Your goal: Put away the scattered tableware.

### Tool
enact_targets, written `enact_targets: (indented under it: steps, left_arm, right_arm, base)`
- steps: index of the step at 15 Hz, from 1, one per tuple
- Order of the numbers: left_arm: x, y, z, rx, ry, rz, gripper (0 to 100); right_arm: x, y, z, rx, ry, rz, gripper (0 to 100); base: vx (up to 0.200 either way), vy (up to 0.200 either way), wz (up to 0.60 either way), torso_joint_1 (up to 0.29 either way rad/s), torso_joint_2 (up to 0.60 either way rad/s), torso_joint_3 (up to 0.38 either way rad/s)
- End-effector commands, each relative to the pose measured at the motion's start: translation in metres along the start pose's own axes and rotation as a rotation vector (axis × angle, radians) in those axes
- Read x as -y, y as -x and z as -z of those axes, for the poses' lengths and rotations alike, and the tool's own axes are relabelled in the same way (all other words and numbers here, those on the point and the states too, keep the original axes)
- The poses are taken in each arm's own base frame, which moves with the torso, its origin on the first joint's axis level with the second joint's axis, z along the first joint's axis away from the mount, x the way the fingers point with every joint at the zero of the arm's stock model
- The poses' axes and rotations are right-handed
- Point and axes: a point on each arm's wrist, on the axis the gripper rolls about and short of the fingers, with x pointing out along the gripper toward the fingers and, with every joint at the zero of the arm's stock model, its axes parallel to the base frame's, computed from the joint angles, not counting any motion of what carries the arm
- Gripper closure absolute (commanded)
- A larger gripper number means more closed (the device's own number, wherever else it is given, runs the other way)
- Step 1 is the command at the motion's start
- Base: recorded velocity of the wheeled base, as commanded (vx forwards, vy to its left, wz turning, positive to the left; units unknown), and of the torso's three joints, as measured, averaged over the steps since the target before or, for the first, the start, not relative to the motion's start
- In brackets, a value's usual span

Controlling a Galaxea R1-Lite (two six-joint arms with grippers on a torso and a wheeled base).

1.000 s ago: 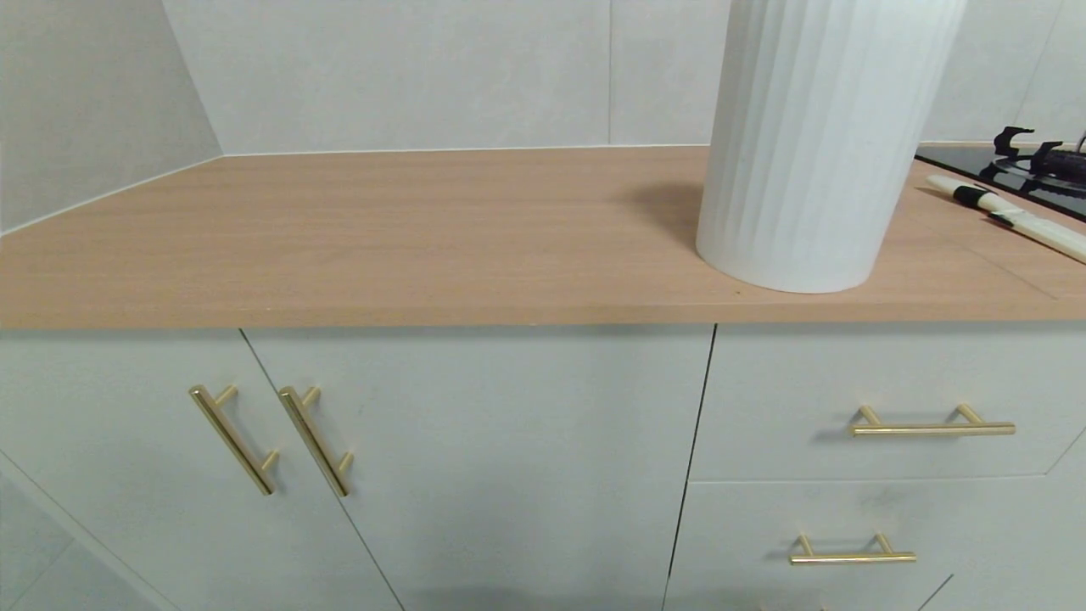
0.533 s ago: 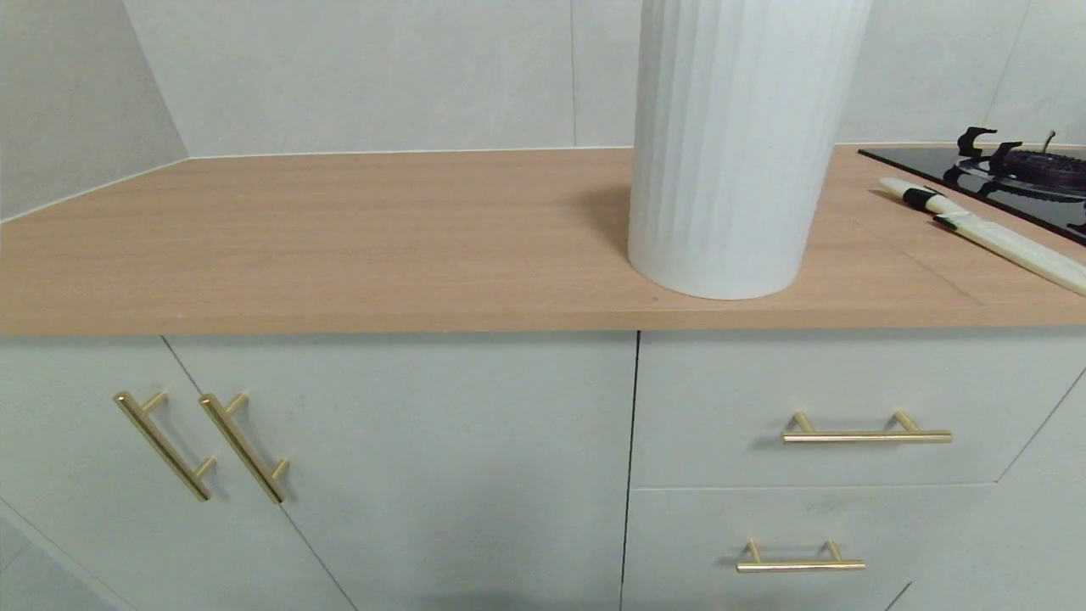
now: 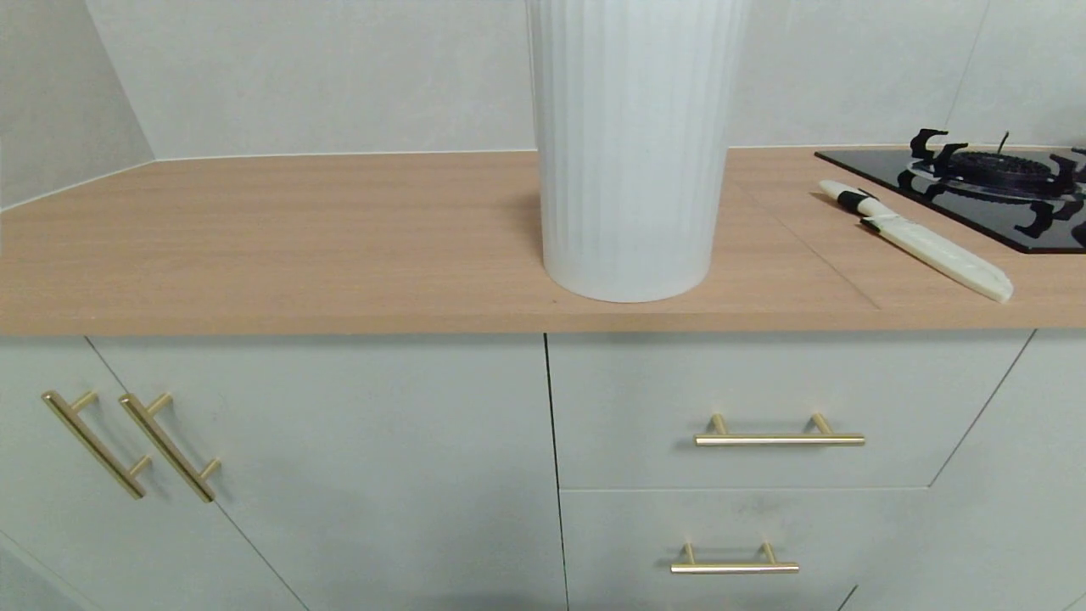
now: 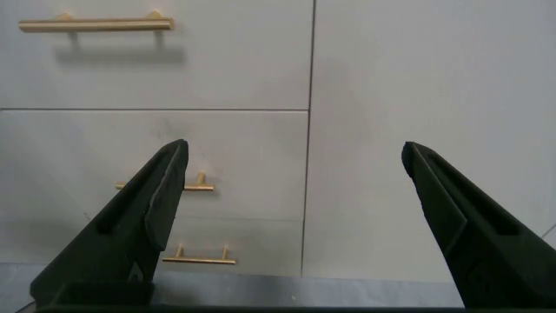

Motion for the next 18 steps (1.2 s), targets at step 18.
enact_targets:
  steps: [18]
  left_arm:
    - [0.0000, -0.0001, -0.0001, -0.001, 0.000, -0.001, 0]
  right_arm:
    - [0.0000, -0.0001, -0.0001, -0.001, 0.000, -0.003, 0]
  base:
    - [0.000, 0.000, 0.00, 0.000, 0.00, 0.000]
